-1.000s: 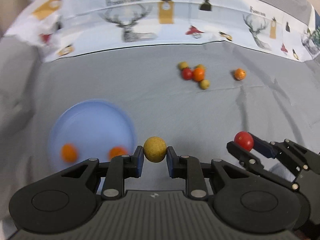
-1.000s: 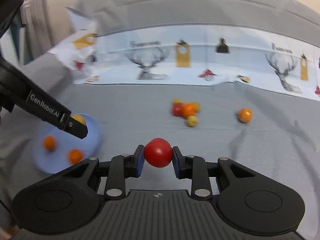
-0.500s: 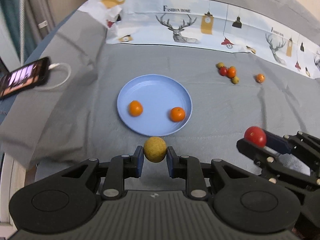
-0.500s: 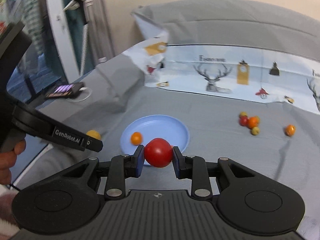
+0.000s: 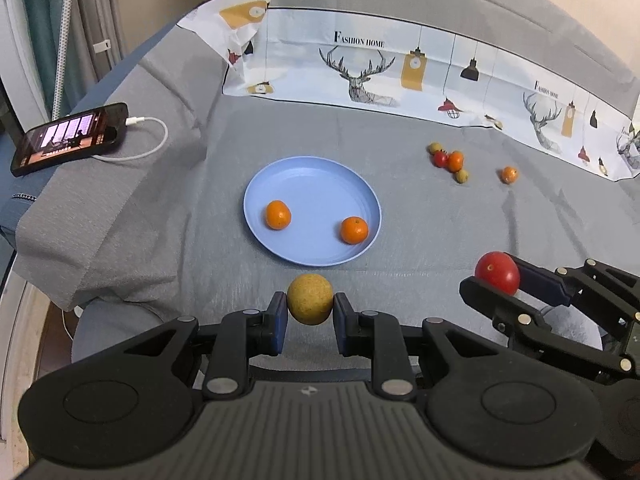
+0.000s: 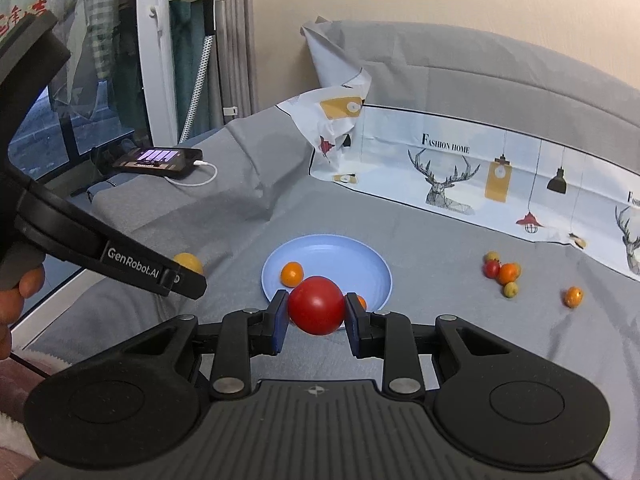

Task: Organize fruits

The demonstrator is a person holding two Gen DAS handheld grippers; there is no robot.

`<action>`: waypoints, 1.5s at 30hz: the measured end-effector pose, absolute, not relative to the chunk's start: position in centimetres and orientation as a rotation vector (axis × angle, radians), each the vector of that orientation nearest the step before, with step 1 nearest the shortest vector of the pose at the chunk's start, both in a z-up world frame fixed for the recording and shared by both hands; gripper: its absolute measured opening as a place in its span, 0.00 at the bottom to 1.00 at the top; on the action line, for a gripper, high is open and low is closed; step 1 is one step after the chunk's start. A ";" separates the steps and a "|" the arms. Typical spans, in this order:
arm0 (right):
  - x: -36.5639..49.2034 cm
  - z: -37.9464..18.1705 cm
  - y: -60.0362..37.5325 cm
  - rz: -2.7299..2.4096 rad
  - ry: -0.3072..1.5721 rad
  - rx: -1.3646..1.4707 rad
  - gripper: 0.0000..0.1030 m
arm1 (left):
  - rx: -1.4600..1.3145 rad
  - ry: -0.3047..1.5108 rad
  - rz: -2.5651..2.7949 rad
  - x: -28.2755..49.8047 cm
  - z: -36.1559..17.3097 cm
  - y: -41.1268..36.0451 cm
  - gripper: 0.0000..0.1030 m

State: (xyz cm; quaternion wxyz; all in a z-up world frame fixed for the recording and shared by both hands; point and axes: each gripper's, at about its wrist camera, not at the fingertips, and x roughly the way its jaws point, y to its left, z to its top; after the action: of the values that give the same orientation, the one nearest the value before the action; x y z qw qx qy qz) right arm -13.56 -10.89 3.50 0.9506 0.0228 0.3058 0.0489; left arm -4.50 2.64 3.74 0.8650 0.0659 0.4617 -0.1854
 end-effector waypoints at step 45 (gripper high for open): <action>-10.4 1.3 -10.9 0.093 0.700 0.053 0.30 | 0.099 1.026 -0.326 0.5 1.4 2.6 0.26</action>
State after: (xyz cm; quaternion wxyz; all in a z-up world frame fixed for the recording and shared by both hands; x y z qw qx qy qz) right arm -10.45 -10.85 1.35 0.9379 0.0260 0.3428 0.0453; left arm 0.52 2.56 1.44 0.8574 0.0471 0.4885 -0.1550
